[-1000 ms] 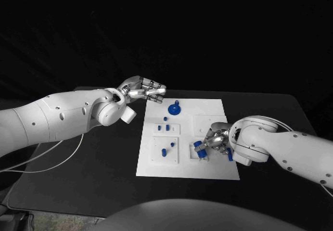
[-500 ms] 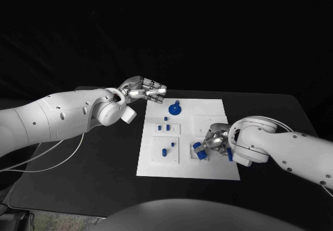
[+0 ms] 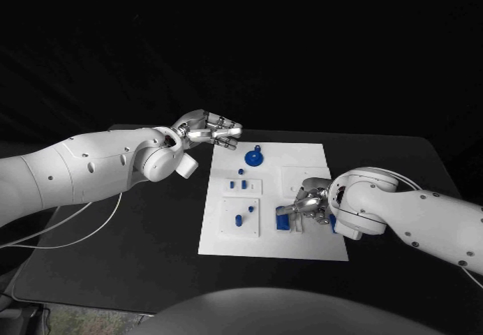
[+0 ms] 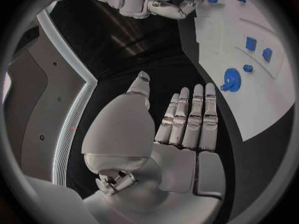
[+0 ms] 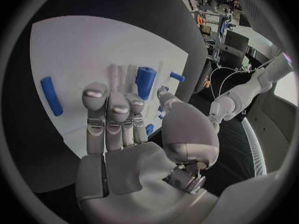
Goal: Assemble the parts on the task board
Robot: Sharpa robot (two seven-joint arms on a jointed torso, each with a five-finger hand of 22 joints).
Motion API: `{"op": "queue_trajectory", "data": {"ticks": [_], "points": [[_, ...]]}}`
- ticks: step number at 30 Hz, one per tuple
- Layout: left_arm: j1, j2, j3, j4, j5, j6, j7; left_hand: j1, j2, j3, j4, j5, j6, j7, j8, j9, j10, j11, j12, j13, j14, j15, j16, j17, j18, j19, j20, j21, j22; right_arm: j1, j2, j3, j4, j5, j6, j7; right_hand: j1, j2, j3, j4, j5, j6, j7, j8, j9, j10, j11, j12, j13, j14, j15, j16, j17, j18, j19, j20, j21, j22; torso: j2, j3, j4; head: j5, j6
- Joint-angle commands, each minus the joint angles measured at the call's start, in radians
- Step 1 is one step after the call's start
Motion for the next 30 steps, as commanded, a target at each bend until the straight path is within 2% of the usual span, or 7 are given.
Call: {"op": "queue_trajectory", "data": {"ticks": [1, 14, 23, 25, 26, 27, 30], "points": [[0.000, 0.001, 0.001, 0.000, -0.001, 0.014, 0.004, -0.005, 0.008, 0.000, -0.003, -0.003, -0.003, 0.000, -0.002, -0.001, -0.005, 0.004, -0.004, 0.000, -0.001, 0.002, -0.001, 0.000, -0.010, -0.007, -0.002, 0.001, 0.001, 0.000, 0.001, 0.000, 0.001, -0.002, 0.005, 0.003, 0.006, 0.003, -0.045, 0.023, -0.002, -0.004, 0.001, -0.005, -0.003, 0.008, -0.003, -0.005, 0.001, 0.000, -0.008, -0.006, 0.003, -0.009, 0.056, -0.009, 0.000, 0.000, 0.000, 0.0002, -0.0003, 0.000, 0.000], [0.000, 0.001, 0.001, -0.001, -0.001, 0.013, 0.003, -0.006, 0.010, 0.000, -0.005, -0.004, -0.003, 0.001, -0.001, -0.001, -0.006, 0.005, -0.004, 0.000, -0.001, 0.002, -0.001, 0.000, -0.010, -0.007, -0.002, 0.001, 0.001, -0.001, -0.007, -0.001, 0.009, 0.005, -0.007, 0.011, 0.024, 0.014, -0.106, 0.030, -0.002, -0.002, 0.001, -0.005, -0.005, 0.009, -0.002, -0.010, 0.005, 0.002, -0.009, -0.011, 0.010, -0.010, 0.056, -0.010, 0.001, 0.001, 0.000, 0.0004, -0.0008, 0.001, -0.001], [0.000, -0.002, 0.001, -0.004, -0.001, 0.012, 0.004, -0.006, 0.010, 0.000, -0.005, -0.004, -0.003, 0.001, -0.001, -0.001, -0.006, 0.005, -0.004, 0.000, -0.001, 0.002, -0.001, 0.000, -0.010, -0.007, -0.002, 0.001, 0.001, -0.007, -0.050, -0.001, 0.033, 0.030, -0.018, 0.051, 0.113, 0.007, -0.087, -0.045, 0.000, 0.023, -0.005, 0.002, 0.012, 0.013, -0.006, 0.005, 0.017, 0.002, -0.010, -0.014, 0.011, -0.011, 0.057, -0.010, 0.004, 0.002, 0.000, 0.0011, -0.0013, 0.002, -0.001], [0.000, -0.002, 0.001, -0.006, -0.001, 0.012, 0.004, -0.006, 0.010, 0.000, -0.005, -0.004, -0.003, 0.001, -0.001, -0.001, -0.006, 0.005, -0.004, 0.000, -0.001, 0.002, -0.001, 0.000, -0.010, -0.007, -0.002, 0.001, 0.001, -0.009, -0.064, -0.001, 0.044, 0.035, -0.010, 0.072, 0.144, 0.009, -0.085, -0.076, 0.002, 0.041, -0.012, 0.010, 0.041, 0.013, -0.009, 0.013, 0.022, 0.003, -0.011, -0.013, 0.011, -0.011, 0.056, -0.010, 0.004, 0.002, 0.000, 0.0012, -0.0022, 0.002, 0.000], [0.000, -0.002, 0.001, -0.006, -0.001, 0.011, 0.004, -0.006, 0.010, 0.000, -0.005, -0.004, -0.003, 0.001, -0.001, -0.001, -0.006, 0.005, -0.004, 0.000, -0.001, 0.002, -0.001, 0.000, -0.010, -0.007, -0.002, 0.001, 0.001, -0.010, -0.068, -0.001, 0.048, 0.036, -0.008, 0.079, 0.154, 0.008, -0.088, -0.091, 0.005, 0.047, -0.017, 0.021, 0.084, 0.014, -0.013, 0.016, 0.025, 0.003, -0.013, -0.014, 0.010, -0.012, 0.056, -0.011, 0.005, 0.002, 0.000, 0.0010, -0.0022, 0.001, 0.000], [0.000, -0.002, 0.001, -0.007, -0.001, 0.011, 0.004, -0.006, 0.010, 0.000, -0.005, -0.004, -0.003, 0.001, -0.001, -0.001, -0.006, 0.005, -0.004, 0.000, -0.001, 0.002, -0.001, 0.000, -0.010, -0.007, -0.002, 0.001, 0.001, -0.011, -0.072, -0.001, 0.053, 0.037, -0.005, 0.085, 0.150, 0.016, -0.093, -0.110, 0.009, 0.027, -0.022, 0.025, 0.203, 0.013, -0.015, 0.018, 0.027, 0.004, -0.015, -0.013, 0.009, -0.015, 0.057, -0.014, 0.007, 0.003, 0.000, 0.0011, -0.0021, 0.001, 0.001], [0.000, -0.002, 0.001, -0.009, -0.001, 0.011, 0.004, -0.006, 0.010, 0.000, -0.005, -0.004, -0.003, 0.001, -0.001, -0.001, -0.006, 0.005, -0.004, 0.000, -0.001, 0.002, -0.001, 0.000, -0.010, -0.007, -0.002, 0.001, 0.001, -0.016, -0.082, -0.001, 0.066, 0.041, 0.007, 0.098, 0.157, 0.008, -0.087, -0.118, 0.028, 0.028, -0.035, 0.045, 0.359, 0.014, -0.021, 0.020, 0.028, 0.003, -0.019, -0.013, 0.007, -0.018, 0.056, -0.016, 0.007, 0.004, 0.000, 0.0014, -0.0022, 0.001, 0.000]]}}
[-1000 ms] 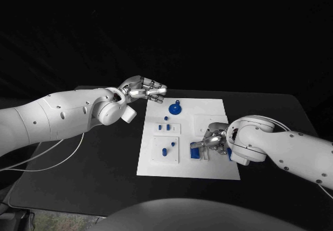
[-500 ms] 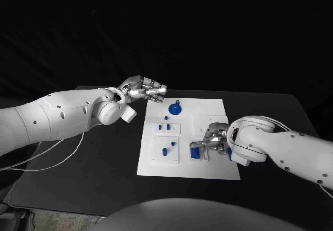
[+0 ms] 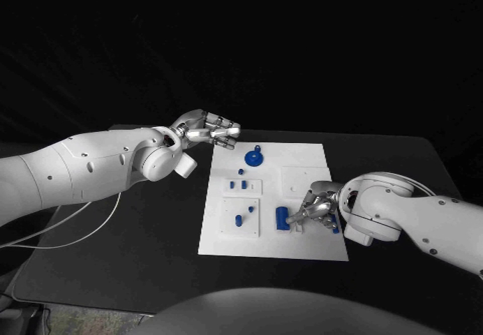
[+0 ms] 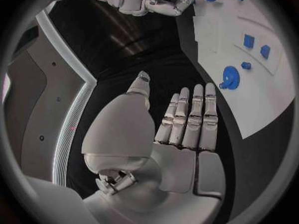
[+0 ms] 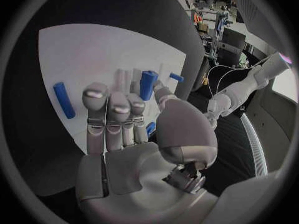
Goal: Assemble the parts on the task board
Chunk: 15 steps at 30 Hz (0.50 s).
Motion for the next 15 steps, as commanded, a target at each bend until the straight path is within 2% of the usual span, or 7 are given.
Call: {"op": "queue_trajectory", "data": {"ticks": [1, 2, 4, 5, 9, 15], "points": [[0.000, 0.001, 0.001, -0.001, -0.001, 0.011, 0.007, -0.001, 0.005, 0.000, -0.005, -0.004, -0.003, 0.001, -0.001, -0.001, -0.002, 0.001, -0.004, 0.001, -0.001, 0.001, -0.001, 0.000, -0.010, -0.007, -0.002, 0.001, 0.001, -0.006, -0.007, 0.000, 0.015, 0.015, 0.026, 0.053, 0.010, -0.005, 0.002, -0.006, 0.025, -0.006, -0.012, 0.016, 0.149, 0.002, -0.010, 0.004, 0.001, 0.002, -0.011, -0.004, -0.002, -0.019, 0.056, -0.010, 0.005, 0.000, 0.000, 0.0004, -0.0007, -0.001, 0.000], [0.000, 0.001, 0.001, -0.002, -0.001, 0.011, 0.007, -0.001, 0.005, 0.000, -0.005, -0.004, -0.003, 0.001, -0.001, -0.001, -0.002, 0.001, -0.004, 0.001, -0.001, 0.001, -0.001, 0.000, -0.010, -0.007, -0.002, 0.001, 0.001, -0.007, -0.009, 0.000, 0.018, 0.015, 0.032, 0.054, 0.012, -0.004, 0.005, -0.009, 0.032, -0.010, -0.015, 0.006, 0.217, 0.003, -0.011, 0.005, 0.001, 0.002, -0.012, -0.004, -0.003, -0.021, 0.056, -0.011, 0.007, 0.002, 0.000, 0.0000, -0.0002, -0.002, 0.000], [0.000, 0.002, 0.001, -0.003, -0.001, 0.011, 0.007, -0.001, 0.005, 0.000, -0.005, -0.004, -0.003, 0.001, -0.001, -0.001, -0.002, 0.001, -0.004, 0.001, -0.001, 0.001, -0.001, 0.000, -0.010, -0.007, -0.002, 0.001, 0.001, -0.010, -0.011, 0.000, 0.022, 0.013, 0.040, 0.052, 0.013, -0.003, 0.008, -0.016, 0.049, -0.001, -0.018, -0.021, 0.303, 0.003, -0.014, 0.005, 0.001, 0.001, -0.012, -0.003, -0.005, -0.022, 0.056, -0.012, 0.007, 0.002, 0.000, -0.0002, -0.0002, -0.003, -0.001], [0.000, 0.002, 0.001, -0.004, -0.001, 0.011, 0.007, -0.001, 0.005, 0.000, -0.005, -0.004, -0.003, 0.001, -0.001, -0.001, -0.002, 0.001, -0.004, 0.001, -0.001, 0.001, -0.001, 0.000, -0.010, -0.007, -0.002, 0.001, 0.001, -0.012, -0.011, 0.000, 0.023, 0.011, 0.042, 0.050, 0.015, -0.003, 0.008, -0.018, 0.056, 0.004, -0.019, -0.024, 0.314, 0.004, -0.014, 0.005, 0.001, 0.001, -0.012, -0.003, -0.005, -0.023, 0.056, -0.012, 0.008, 0.003, 0.000, -0.0005, 0.0001, -0.003, -0.001], [0.000, 0.002, 0.001, -0.006, -0.001, 0.012, 0.007, -0.002, 0.008, 0.000, -0.009, -0.003, 0.001, 0.001, -0.001, -0.001, 0.000, 0.002, -0.004, 0.001, -0.001, 0.001, -0.001, 0.000, -0.010, -0.006, -0.002, 0.001, 0.001, -0.018, -0.012, 0.000, 0.026, 0.001, 0.044, 0.042, 0.015, -0.010, 0.014, -0.016, 0.069, 0.011, -0.024, -0.040, 0.408, 0.007, -0.016, 0.009, 0.000, 0.001, -0.014, -0.001, -0.007, -0.024, 0.057, -0.014, 0.007, 0.003, 0.000, -0.0005, 0.0009, -0.003, -0.002], [0.000, 0.003, 0.001, -0.008, -0.001, 0.011, 0.006, -0.002, 0.008, 0.000, -0.009, -0.003, 0.001, 0.001, -0.001, -0.001, 0.000, 0.002, -0.004, 0.001, -0.001, 0.001, -0.001, 0.000, -0.010, -0.006, -0.002, 0.001, 0.001, -0.023, -0.005, 0.000, 0.024, -0.023, 0.028, 0.019, 0.016, -0.008, 0.017, -0.014, 0.092, 0.016, -0.027, -0.040, 0.423, 0.011, -0.017, 0.015, 0.002, 0.001, -0.014, 0.002, -0.007, -0.025, 0.057, -0.014, 0.009, 0.004, 0.000, -0.0013, 0.0016, -0.003, -0.004]]}}
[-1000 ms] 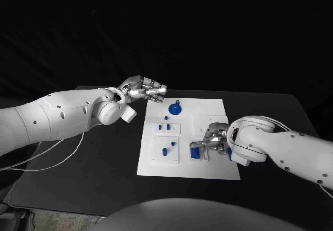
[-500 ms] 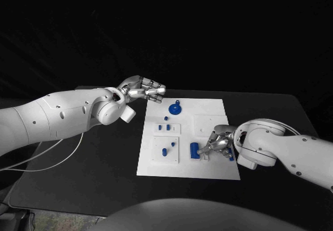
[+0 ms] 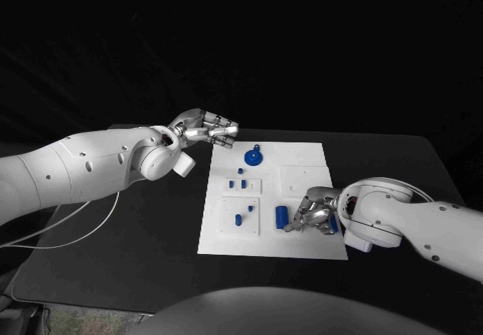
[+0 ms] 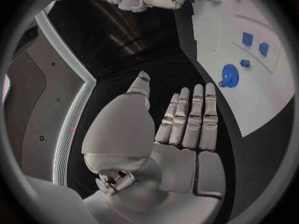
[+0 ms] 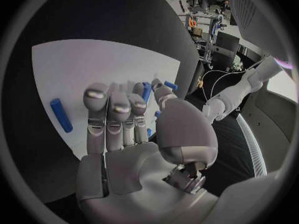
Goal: Assemble the parts on the task board
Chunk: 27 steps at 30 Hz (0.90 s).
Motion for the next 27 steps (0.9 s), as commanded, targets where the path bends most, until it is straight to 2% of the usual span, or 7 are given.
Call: {"op": "queue_trajectory", "data": {"ticks": [1, 8, 13, 16, 18, 21, 27], "points": [[0.000, 0.002, 0.001, 0.000, -0.001, 0.012, 0.006, -0.002, 0.008, 0.000, -0.004, -0.003, 0.001, 0.001, -0.001, -0.001, 0.000, 0.002, -0.004, 0.001, -0.001, 0.001, -0.001, 0.000, -0.010, -0.006, -0.002, 0.001, 0.001, -0.004, 0.006, 0.000, -0.003, -0.029, 0.004, -0.014, 0.007, 0.012, 0.009, -0.003, 0.005, 0.007, 0.002, -0.007, 0.004, 0.005, -0.003, 0.005, 0.002, 0.002, -0.009, 0.002, -0.001, -0.015, 0.057, -0.007, 0.005, 0.001, 0.000, -0.0008, 0.0010, 0.000, -0.001], [0.000, 0.004, 0.000, -0.001, -0.001, 0.013, 0.006, -0.002, 0.008, 0.000, -0.004, -0.003, 0.001, 0.001, -0.001, -0.001, 0.000, 0.002, -0.004, 0.001, -0.001, 0.001, -0.001, 0.000, -0.010, -0.006, -0.002, 0.001, 0.001, -0.008, 0.017, 0.000, -0.011, -0.049, -0.018, -0.034, -0.017, 0.048, 0.029, -0.067, 0.007, 0.009, -0.002, -0.007, -0.001, 0.009, -0.005, 0.014, 0.005, 0.002, -0.010, 0.004, -0.006, -0.017, 0.057, -0.009, 0.009, -0.001, 0.000, -0.0010, 0.0011, 0.001, -0.001], [0.000, 0.004, 0.000, -0.001, -0.001, 0.014, 0.007, -0.004, 0.012, 0.000, -0.007, -0.003, 0.001, 0.002, -0.001, -0.001, 0.000, 0.002, -0.004, 0.001, -0.001, 0.001, -0.001, 0.000, -0.010, -0.006, -0.002, 0.001, 0.001, -0.011, 0.024, 0.000, -0.017, -0.062, -0.038, -0.040, -0.034, 0.061, 0.077, -0.066, -0.020, 0.007, -0.003, -0.006, 0.001, 0.011, -0.006, 0.017, 0.007, 0.001, -0.011, 0.004, -0.009, -0.017, 0.057, -0.009, 0.008, -0.004, 0.000, -0.0008, 0.0013, 0.003, -0.001], [0.000, 0.004, 0.000, -0.001, -0.001, 0.014, 0.006, -0.004, 0.012, 0.000, -0.007, -0.003, 0.001, 0.002, -0.001, -0.001, 0.000, 0.002, -0.004, 0.001, -0.001, 0.001, -0.001, 0.000, -0.010, -0.006, -0.002, 0.001, 0.001, -0.012, 0.027, 0.000, -0.024, -0.065, -0.048, -0.043, -0.044, 0.079, 0.093, -0.067, -0.027, 0.004, -0.003, -0.007, 0.004, 0.011, -0.006, 0.017, 0.006, 0.001, -0.011, 0.004, -0.011, -0.017, 0.057, -0.010, 0.009, -0.005, -0.001, -0.0005, 0.0012, 0.003, -0.001], [0.000, 0.003, 0.000, -0.001, -0.001, 0.014, 0.006, -0.004, 0.012, 0.000, -0.007, -0.003, 0.001, 0.002, -0.001, -0.001, 0.000, 0.002, -0.004, 0.001, -0.001, 0.001, -0.001, 0.000, -0.010, -0.006, -0.002, 0.001, 0.001, -0.013, 0.030, 0.000, -0.028, -0.066, -0.055, -0.044, -0.052, 0.094, 0.117, -0.070, -0.058, 0.002, -0.003, -0.007, 0.005, 0.012, -0.007, 0.018, 0.007, 0.001, -0.012, 0.003, -0.013, -0.016, 0.057, -0.010, 0.008, -0.007, -0.001, -0.0007, 0.0007, 0.004, -0.001], [0.000, 0.003, 0.000, -0.001, -0.001, 0.014, 0.006, -0.006, 0.014, 0.000, -0.008, -0.004, 0.002, 0.002, -0.001, -0.001, 0.001, 0.002, -0.004, 0.001, -0.001, 0.001, -0.001, 0.000, -0.010, -0.007, -0.002, 0.001, 0.001, -0.013, 0.033, 0.000, -0.032, -0.066, -0.063, -0.044, -0.082, 0.088, 0.170, -0.081, -0.073, 0.003, -0.003, -0.007, 0.011, 0.013, -0.007, 0.019, 0.008, 0.001, -0.011, 0.005, -0.014, -0.016, 0.057, -0.010, 0.012, -0.008, 0.000, -0.0005, 0.0007, 0.005, -0.001], [0.000, 0.003, 0.000, -0.001, -0.001, 0.014, 0.006, -0.007, 0.016, 0.000, -0.010, -0.003, 0.003, 0.002, -0.001, -0.001, 0.001, 0.002, -0.004, 0.001, -0.004, 0.002, -0.001, -0.001, -0.010, -0.007, -0.002, 0.001, 0.001, -0.014, 0.036, 0.000, -0.036, -0.061, -0.060, -0.043, -0.099, 0.087, 0.182, -0.080, -0.075, 0.003, -0.004, -0.006, 0.018, 0.013, -0.007, 0.019, 0.008, 0.000, -0.011, 0.005, -0.015, -0.016, 0.057, -0.010, 0.014, -0.010, 0.000, -0.0004, 0.0007, 0.004, -0.001]]}}
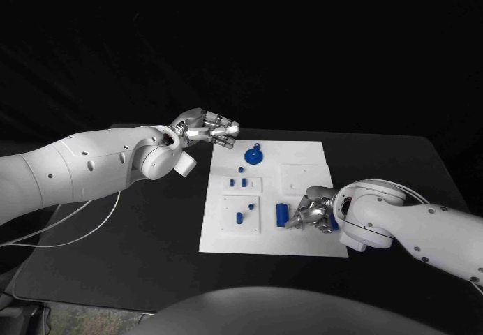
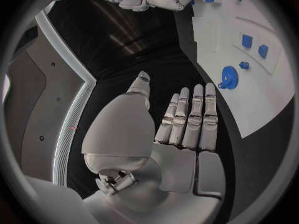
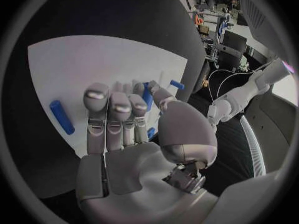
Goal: Assemble the parts on the task board
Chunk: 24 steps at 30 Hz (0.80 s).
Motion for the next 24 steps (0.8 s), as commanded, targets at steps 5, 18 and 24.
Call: {"op": "queue_trajectory", "data": {"ticks": [5, 18, 24], "points": [[0.000, 0.001, 0.000, 0.001, -0.001, 0.014, 0.006, -0.002, 0.011, 0.000, -0.004, -0.003, 0.003, 0.002, -0.001, -0.001, 0.001, 0.002, -0.004, 0.001, -0.004, 0.002, -0.001, -0.001, -0.010, -0.007, -0.002, 0.001, 0.001, 0.000, -0.003, 0.001, -0.005, 0.005, 0.048, -0.002, 0.002, -0.011, -0.019, -0.020, 0.017, 0.001, -0.002, -0.003, -0.005, 0.001, 0.003, -0.004, -0.002, -0.001, -0.003, 0.002, -0.005, -0.018, 0.052, -0.005, 0.002, -0.003, 0.000, 0.0001, -0.0004, -0.001, 0.000], [0.000, -0.001, 0.000, -0.005, -0.001, 0.017, 0.003, -0.003, 0.012, 0.000, -0.006, -0.004, 0.003, 0.003, -0.001, -0.001, 0.002, 0.002, -0.004, 0.001, -0.004, 0.002, -0.001, 0.000, -0.009, -0.007, -0.001, 0.001, 0.001, -0.004, -0.048, 0.002, 0.016, 0.041, 0.049, 0.038, 0.094, -0.093, -0.175, 0.078, 0.027, 0.001, 0.007, -0.003, -0.034, -0.010, 0.007, -0.012, -0.006, -0.002, 0.000, -0.006, -0.005, -0.014, 0.052, -0.002, -0.011, -0.001, 0.000, 0.0011, -0.0002, -0.003, 0.000], [0.000, -0.002, 0.000, -0.010, -0.001, 0.015, 0.005, -0.003, 0.012, 0.000, -0.006, -0.004, 0.003, 0.003, -0.001, -0.001, 0.002, 0.002, -0.004, 0.001, -0.004, 0.002, -0.001, 0.000, -0.009, -0.007, -0.001, 0.001, 0.001, -0.004, -0.093, 0.018, 0.034, 0.036, 0.006, 0.113, 0.108, -0.086, -0.173, 0.107, 0.072, -0.033, 0.029, -0.005, -0.320, -0.019, 0.018, -0.029, -0.018, -0.002, 0.006, -0.015, -0.005, -0.008, 0.052, 0.003, -0.023, -0.003, 0.000, 0.0007, -0.0014, -0.006, 0.000]]}}
